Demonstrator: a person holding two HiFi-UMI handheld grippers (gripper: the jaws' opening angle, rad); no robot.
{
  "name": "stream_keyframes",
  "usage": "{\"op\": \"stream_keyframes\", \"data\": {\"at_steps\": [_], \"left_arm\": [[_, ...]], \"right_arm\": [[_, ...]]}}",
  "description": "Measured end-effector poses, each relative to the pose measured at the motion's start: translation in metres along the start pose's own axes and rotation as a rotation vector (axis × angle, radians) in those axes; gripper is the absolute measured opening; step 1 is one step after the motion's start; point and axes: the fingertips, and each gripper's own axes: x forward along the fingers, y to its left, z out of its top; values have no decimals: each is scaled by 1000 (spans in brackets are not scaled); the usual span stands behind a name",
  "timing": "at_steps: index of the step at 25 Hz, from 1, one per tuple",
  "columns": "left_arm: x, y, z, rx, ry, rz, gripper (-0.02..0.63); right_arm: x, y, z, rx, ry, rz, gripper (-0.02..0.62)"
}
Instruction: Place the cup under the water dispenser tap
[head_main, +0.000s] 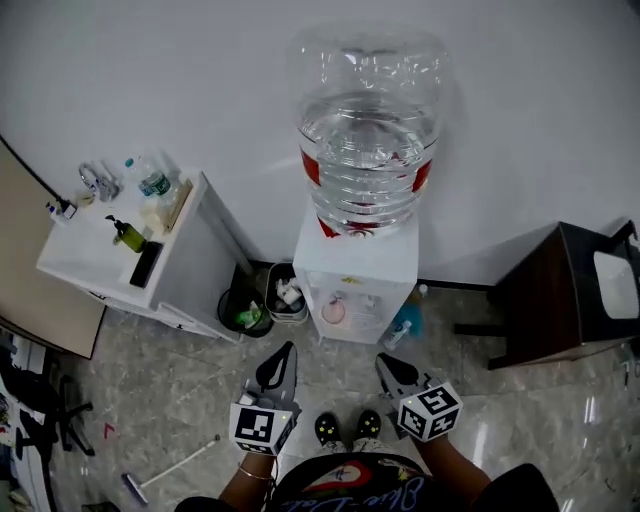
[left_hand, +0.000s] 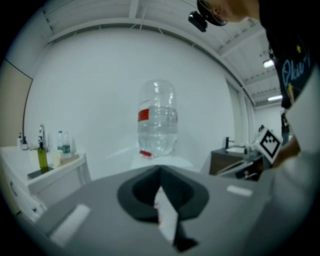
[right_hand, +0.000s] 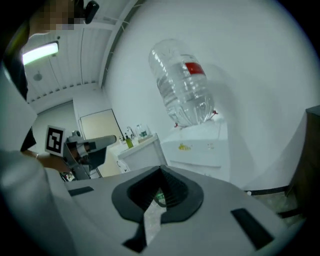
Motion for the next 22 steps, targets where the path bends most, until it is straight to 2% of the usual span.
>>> {"op": "stream_keyframes", "data": {"at_steps": [3, 12, 16, 22], "left_arm": [[7, -12, 28, 57, -39, -51, -11], [15, -41, 62, 134, -87, -155, -11], [12, -43, 60, 141, -87, -151, -11], [4, -43, 53, 156, -69, -130, -11]], "right_arm": [[-16, 16, 31, 23, -82, 17, 13], [-27, 26, 66, 1, -164, 37, 12], [-26, 32, 70, 15, -192, 75, 12], [-20, 39, 68, -1, -182, 120, 13]]}}
